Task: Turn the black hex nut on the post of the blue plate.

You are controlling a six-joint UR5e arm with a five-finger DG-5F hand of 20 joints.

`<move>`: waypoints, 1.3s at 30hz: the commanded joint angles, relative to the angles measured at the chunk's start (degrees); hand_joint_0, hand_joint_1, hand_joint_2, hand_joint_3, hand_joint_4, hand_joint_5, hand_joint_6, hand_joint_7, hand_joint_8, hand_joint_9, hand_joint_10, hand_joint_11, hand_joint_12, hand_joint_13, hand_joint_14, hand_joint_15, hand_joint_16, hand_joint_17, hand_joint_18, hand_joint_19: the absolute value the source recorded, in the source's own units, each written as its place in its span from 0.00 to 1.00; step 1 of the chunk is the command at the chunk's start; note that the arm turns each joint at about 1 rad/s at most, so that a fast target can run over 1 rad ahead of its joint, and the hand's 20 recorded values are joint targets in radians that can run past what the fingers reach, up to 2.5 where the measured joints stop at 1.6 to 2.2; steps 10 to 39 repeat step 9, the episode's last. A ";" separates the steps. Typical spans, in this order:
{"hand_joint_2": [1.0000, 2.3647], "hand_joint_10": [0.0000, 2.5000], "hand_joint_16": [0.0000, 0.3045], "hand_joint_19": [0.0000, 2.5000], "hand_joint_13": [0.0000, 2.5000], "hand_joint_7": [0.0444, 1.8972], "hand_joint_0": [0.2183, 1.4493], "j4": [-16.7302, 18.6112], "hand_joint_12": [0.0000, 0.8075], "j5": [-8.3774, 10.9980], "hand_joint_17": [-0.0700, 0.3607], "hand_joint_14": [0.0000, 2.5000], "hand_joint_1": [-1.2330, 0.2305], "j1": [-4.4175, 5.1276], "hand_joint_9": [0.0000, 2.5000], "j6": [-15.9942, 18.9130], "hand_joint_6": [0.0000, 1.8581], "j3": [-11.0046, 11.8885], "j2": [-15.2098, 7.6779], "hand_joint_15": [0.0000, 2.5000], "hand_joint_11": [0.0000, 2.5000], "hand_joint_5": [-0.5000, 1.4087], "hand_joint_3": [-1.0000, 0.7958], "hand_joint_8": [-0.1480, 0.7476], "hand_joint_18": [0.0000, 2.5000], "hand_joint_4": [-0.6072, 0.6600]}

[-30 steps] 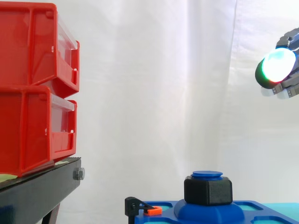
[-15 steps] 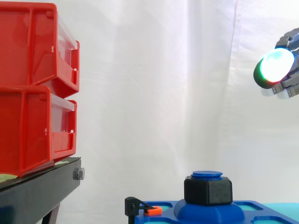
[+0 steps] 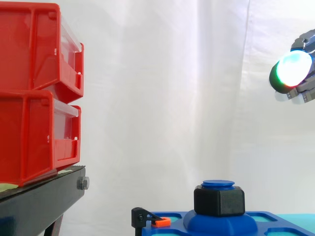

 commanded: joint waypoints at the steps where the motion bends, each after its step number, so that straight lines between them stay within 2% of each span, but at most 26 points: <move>1: 0.00 0.00 0.19 0.01 0.00 0.33 0.17 0.00 0.42 0.00 0.46 0.00 0.55 0.00 0.00 0.00 0.27 0.00 0.00 0.00 0.00 0.13 0.28 0.32 0.00 0.57; 3: 0.00 0.00 0.19 0.01 0.00 0.35 0.17 0.00 0.42 0.00 0.46 0.00 0.55 0.00 0.00 0.00 0.27 0.00 0.00 0.00 0.00 0.13 0.28 0.32 0.00 0.57; 6: 0.00 0.00 0.19 0.01 0.00 0.33 0.17 0.00 0.42 0.00 0.46 0.00 0.54 0.00 0.00 0.00 0.27 0.00 0.00 0.00 0.00 0.13 0.28 0.33 0.00 0.57; 9: 0.00 0.00 0.19 0.01 0.00 0.35 0.17 0.00 0.42 0.00 0.46 0.00 0.54 0.00 0.00 0.00 0.27 0.00 0.00 0.00 0.00 0.13 0.28 0.33 0.00 0.57; 39: 0.00 0.00 0.19 0.01 0.00 0.35 0.17 0.00 0.42 0.00 0.46 0.00 0.54 0.00 0.00 0.00 0.27 0.00 0.00 0.00 0.00 0.13 0.28 0.33 0.00 0.57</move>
